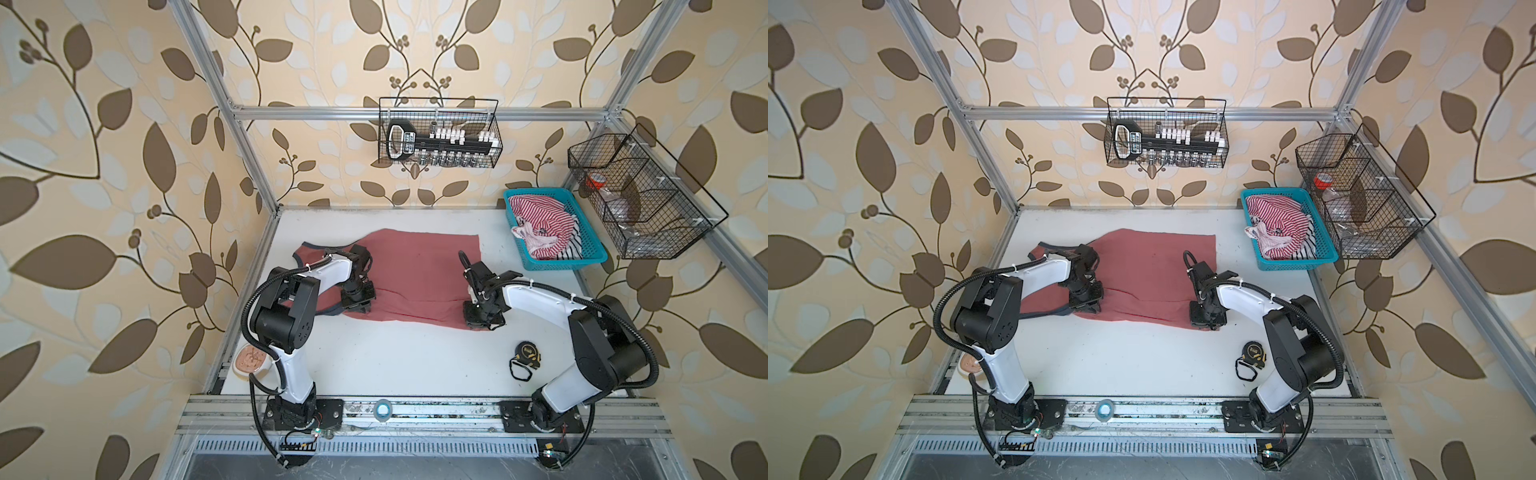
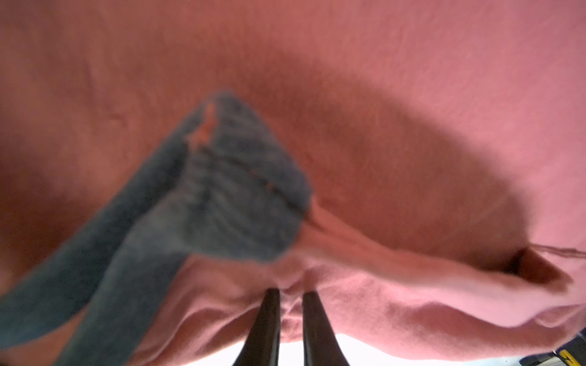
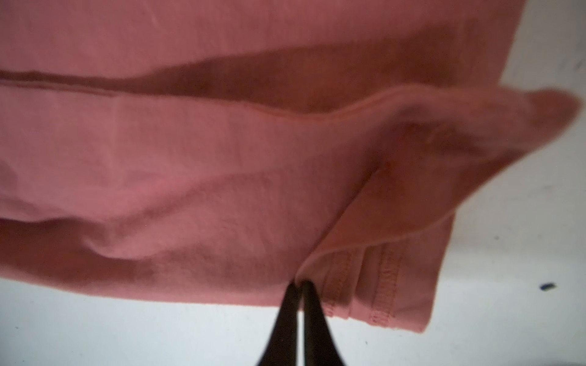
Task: Fold and stack tank tops
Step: Smooth out the tank top at the center of the table.
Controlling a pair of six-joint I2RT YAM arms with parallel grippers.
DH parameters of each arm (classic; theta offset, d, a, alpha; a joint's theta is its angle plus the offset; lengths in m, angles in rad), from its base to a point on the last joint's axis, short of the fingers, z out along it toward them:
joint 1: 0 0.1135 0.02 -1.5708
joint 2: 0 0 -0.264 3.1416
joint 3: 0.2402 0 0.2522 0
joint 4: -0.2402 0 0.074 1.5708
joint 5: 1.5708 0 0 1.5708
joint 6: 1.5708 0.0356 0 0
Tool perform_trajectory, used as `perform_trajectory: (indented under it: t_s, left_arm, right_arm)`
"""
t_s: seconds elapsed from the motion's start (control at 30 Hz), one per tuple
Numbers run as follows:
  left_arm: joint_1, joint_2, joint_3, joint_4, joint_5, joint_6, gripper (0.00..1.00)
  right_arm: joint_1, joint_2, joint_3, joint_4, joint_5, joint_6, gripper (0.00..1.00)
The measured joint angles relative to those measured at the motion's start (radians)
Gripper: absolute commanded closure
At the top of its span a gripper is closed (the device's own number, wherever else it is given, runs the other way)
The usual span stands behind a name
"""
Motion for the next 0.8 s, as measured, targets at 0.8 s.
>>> perform_trajectory:
  t_s: [0.8]
  left_arm:
    - [0.042,0.006,-0.009,0.009,0.045,-0.03,0.86]
  right_arm:
    - [-0.031,-0.068,0.0,-0.112,0.116,0.0,1.0]
